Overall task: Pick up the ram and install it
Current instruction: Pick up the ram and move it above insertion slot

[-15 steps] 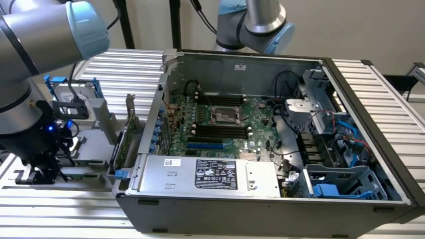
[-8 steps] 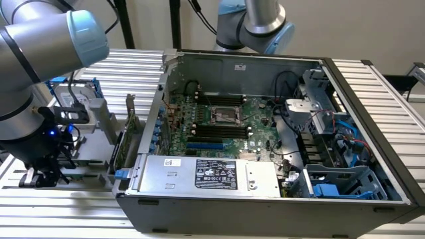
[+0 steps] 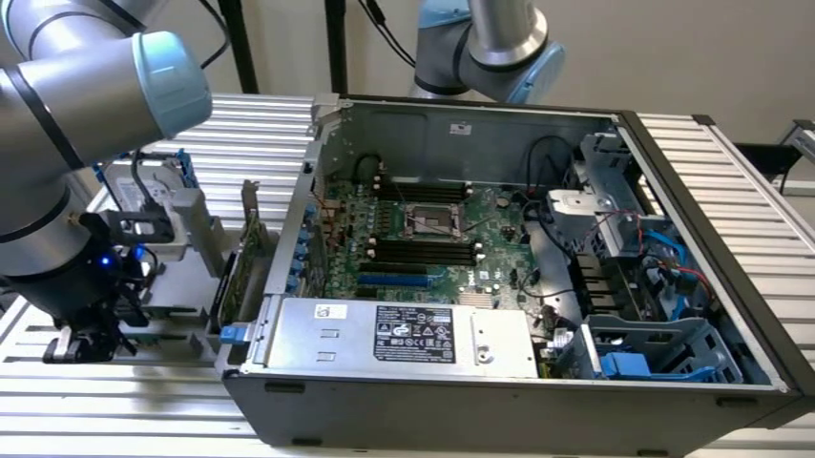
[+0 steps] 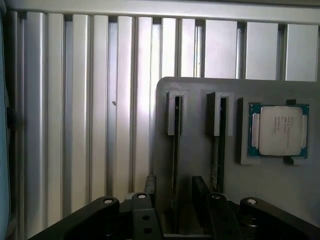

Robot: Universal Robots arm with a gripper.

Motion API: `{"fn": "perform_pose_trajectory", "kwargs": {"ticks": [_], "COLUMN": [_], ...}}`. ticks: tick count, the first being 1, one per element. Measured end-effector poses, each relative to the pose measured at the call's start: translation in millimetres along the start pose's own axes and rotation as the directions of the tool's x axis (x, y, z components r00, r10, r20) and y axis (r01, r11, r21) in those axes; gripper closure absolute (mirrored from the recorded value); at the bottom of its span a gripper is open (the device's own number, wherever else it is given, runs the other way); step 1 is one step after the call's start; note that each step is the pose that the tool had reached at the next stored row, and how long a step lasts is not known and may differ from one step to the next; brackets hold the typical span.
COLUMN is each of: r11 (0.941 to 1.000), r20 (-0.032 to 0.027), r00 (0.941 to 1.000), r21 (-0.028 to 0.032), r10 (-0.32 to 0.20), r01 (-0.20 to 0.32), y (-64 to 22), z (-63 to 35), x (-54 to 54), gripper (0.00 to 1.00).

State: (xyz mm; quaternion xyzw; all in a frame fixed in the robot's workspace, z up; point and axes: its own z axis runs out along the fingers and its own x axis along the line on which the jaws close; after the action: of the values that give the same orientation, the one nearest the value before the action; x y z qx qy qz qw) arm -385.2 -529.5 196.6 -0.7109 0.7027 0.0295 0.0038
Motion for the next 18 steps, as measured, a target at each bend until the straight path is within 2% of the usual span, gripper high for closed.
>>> {"fn": "perform_pose_trajectory", "kwargs": {"ticks": [6, 10, 11, 16, 17, 18], "r11": [1.0000, 1.0000, 1.0000, 1.0000, 1.0000, 1.0000], "r20": [0.0054, 0.0056, 0.0055, 0.0054, 0.0053, 0.0052], "r00": [1.0000, 1.0000, 1.0000, 1.0000, 1.0000, 1.0000], "r21": [0.0003, 0.0002, 0.0002, 0.0001, -0.0001, -0.0001], "r10": [-0.002, -0.002, -0.002, -0.002, -0.002, -0.002], "r01": [0.002, 0.002, 0.002, 0.002, 0.002, 0.002], "y": [-0.1, -0.1, -0.2, -0.2, -0.2, -0.2], "z": [1.9, 2.2, 2.3, 2.4, 2.3, 2.4], "x": [-1.3, -2.6, -3.0, -4.1, -4.1, -4.2], "gripper": [0.58, 0.60, 0.67, 0.69, 0.76, 0.76]}}
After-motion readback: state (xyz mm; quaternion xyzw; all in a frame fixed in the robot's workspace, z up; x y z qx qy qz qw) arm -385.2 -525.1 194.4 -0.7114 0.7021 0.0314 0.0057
